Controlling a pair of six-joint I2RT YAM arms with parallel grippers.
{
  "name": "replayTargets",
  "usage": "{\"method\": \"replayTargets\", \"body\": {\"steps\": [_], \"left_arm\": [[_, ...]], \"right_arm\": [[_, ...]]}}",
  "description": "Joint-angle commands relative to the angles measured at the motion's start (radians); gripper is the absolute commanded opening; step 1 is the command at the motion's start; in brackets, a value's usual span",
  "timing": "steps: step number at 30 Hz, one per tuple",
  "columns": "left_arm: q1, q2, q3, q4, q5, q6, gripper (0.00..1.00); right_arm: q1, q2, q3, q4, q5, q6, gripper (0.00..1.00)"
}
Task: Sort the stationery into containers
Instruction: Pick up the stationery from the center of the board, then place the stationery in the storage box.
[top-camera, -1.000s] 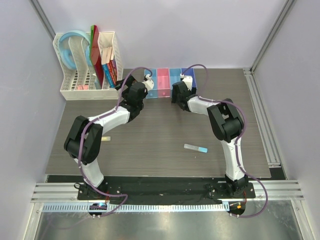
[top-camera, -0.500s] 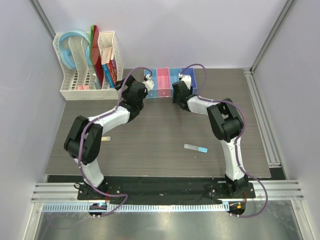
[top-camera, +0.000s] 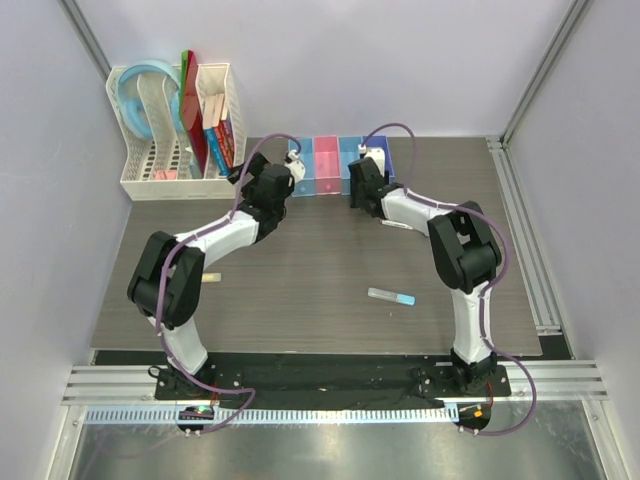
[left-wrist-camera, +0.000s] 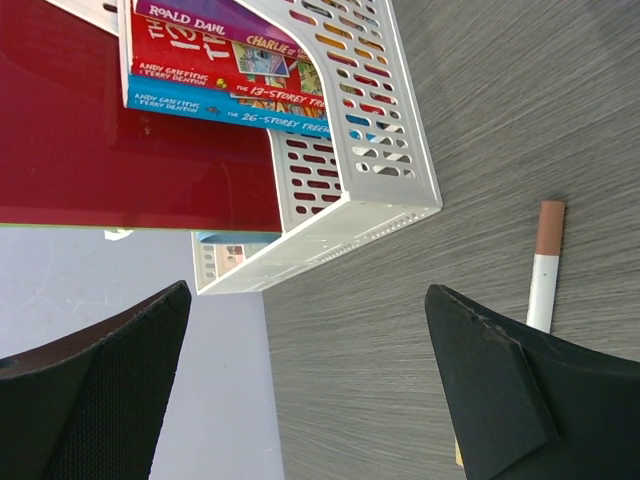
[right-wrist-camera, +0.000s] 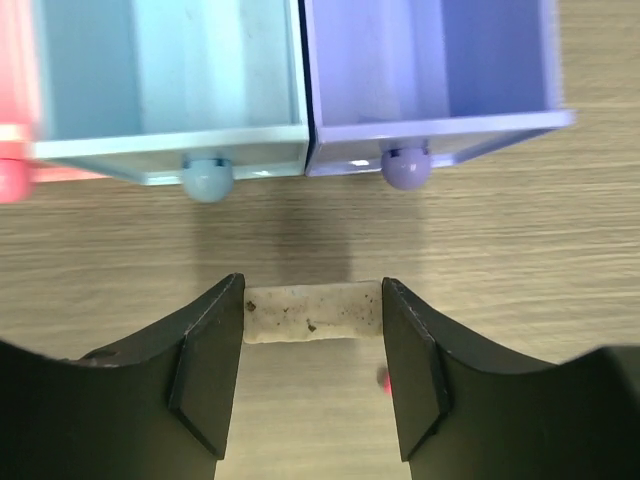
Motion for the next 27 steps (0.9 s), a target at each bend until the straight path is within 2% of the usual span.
{"method": "replayTargets", "body": {"steps": [1,6,10,12,22,27], "left_arm": [[0.033,-0.008,0.042,-0.063,0.043,-0.044,1.00],[0.116,-0.027,0.027,-0.187,0.179,-0.040,1.00],[0.189,-0.038,-0.008,-0.266,0.326,0.001,1.00],[0.211,-0.030,-0.017,-0.302,0.357,0.024,1.00],[0.292,-0.010,-0.027,-0.469,0.483,0.064,1.00],[0.304,-0.021,-0.043,-0.540,0.525,0.078,1.00]], "right_arm": [[0.009,-0.165,0.003,-0.035,-0.018,-0.036,0.43],[0.009,-0.237,0.015,-0.041,0.002,-0.081,0.43],[-0.006,-0.216,0.092,-0.040,0.023,-0.101,0.43],[-0.017,-0.195,0.127,-0.037,0.031,-0.117,0.43],[-0.100,0.072,0.467,0.002,0.026,-0.171,0.47],[-0.128,0.184,0.566,-0.001,0.025,-0.203,0.48]]}}
